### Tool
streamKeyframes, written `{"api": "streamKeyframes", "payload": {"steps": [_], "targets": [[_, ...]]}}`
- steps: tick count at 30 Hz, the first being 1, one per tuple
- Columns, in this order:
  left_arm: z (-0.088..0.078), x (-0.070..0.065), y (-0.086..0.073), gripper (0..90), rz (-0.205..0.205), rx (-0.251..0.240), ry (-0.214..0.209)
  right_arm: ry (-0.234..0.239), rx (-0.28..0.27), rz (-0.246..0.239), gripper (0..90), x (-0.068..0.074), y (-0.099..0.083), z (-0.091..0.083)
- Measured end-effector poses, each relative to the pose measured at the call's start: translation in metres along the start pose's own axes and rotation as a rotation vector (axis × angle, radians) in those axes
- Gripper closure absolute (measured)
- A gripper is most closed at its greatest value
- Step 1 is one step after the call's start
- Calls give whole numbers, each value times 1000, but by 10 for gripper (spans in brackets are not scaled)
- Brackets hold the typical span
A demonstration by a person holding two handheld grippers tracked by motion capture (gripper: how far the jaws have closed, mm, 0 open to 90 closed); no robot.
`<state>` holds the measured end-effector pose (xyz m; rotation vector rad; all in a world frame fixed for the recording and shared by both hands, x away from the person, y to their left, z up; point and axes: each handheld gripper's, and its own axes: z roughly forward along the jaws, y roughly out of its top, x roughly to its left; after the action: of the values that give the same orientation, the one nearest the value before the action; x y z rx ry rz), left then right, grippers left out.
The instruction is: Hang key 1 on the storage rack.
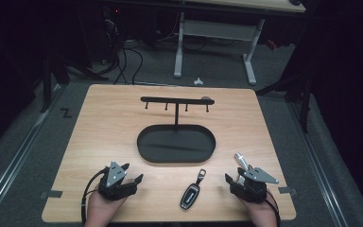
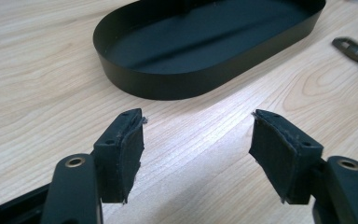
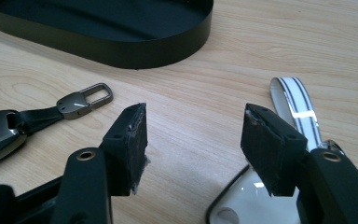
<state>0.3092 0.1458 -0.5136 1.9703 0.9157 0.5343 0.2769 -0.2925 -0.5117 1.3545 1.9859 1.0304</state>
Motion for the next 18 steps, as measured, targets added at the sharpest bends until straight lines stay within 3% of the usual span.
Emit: {"api": "streamKeyframes", "payload": {"steps": [4,13,18], "targets": [[2,1,2,325,-27,-20,-8,14,-1,-8,392,2,-1,0],[9,-3,2,300,-5,-9,-14,12,10,12,358,-3,-4,-3],[9,-9,4,299,31,-14,-12,22,9,6,441,0,-4,-2]]}}
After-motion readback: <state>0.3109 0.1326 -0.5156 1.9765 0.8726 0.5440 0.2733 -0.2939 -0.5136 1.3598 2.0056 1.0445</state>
